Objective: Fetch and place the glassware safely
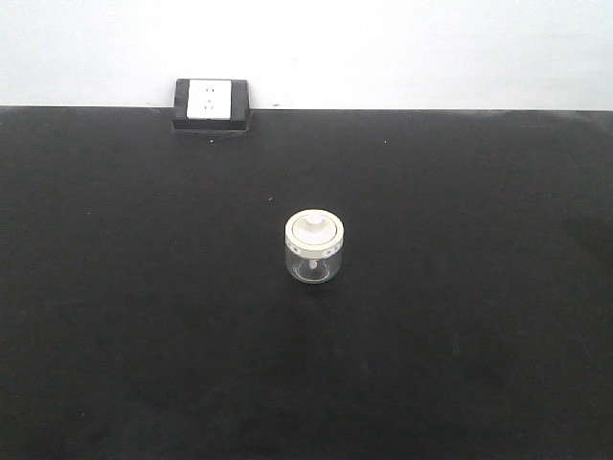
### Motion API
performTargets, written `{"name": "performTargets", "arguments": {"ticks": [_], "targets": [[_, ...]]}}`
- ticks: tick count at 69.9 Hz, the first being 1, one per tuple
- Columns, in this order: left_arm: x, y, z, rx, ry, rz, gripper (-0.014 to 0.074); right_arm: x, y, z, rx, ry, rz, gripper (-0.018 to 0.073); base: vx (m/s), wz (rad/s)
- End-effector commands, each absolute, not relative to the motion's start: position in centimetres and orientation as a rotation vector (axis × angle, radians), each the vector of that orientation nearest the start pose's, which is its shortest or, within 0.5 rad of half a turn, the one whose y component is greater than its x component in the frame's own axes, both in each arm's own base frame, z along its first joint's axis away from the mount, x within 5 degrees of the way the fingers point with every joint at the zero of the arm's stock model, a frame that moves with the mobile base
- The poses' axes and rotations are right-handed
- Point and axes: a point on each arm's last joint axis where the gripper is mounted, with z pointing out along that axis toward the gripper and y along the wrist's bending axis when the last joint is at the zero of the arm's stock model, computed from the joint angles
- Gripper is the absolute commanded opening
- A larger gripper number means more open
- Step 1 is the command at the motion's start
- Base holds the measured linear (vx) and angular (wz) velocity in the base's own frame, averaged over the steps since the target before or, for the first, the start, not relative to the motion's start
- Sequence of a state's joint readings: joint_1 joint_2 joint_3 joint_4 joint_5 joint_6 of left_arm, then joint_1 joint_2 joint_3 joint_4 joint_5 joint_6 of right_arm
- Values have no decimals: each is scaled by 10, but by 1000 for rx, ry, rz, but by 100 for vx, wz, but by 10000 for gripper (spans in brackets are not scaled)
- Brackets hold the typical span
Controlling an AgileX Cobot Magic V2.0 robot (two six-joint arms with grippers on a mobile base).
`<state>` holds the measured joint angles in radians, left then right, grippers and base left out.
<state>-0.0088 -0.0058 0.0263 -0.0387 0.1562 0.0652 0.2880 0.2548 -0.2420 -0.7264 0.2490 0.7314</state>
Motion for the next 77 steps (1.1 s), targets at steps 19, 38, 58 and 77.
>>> {"name": "performTargets", "arguments": {"ticks": [19, 38, 58, 77], "targets": [[57, -2, 186, 8, 1620, -28, -7, 76, 10, 275, -137, 1616, 109, -1, 0, 0], [57, -2, 186, 8, 1619, -28, -7, 76, 10, 275, -137, 1616, 109, -1, 0, 0], [57, -2, 186, 9, 1621, -27, -7, 76, 10, 275, -137, 1616, 109, -1, 0, 0], [57, -2, 186, 9, 1621, -27, -7, 76, 10, 275, -137, 1616, 109, -1, 0, 0]]}}
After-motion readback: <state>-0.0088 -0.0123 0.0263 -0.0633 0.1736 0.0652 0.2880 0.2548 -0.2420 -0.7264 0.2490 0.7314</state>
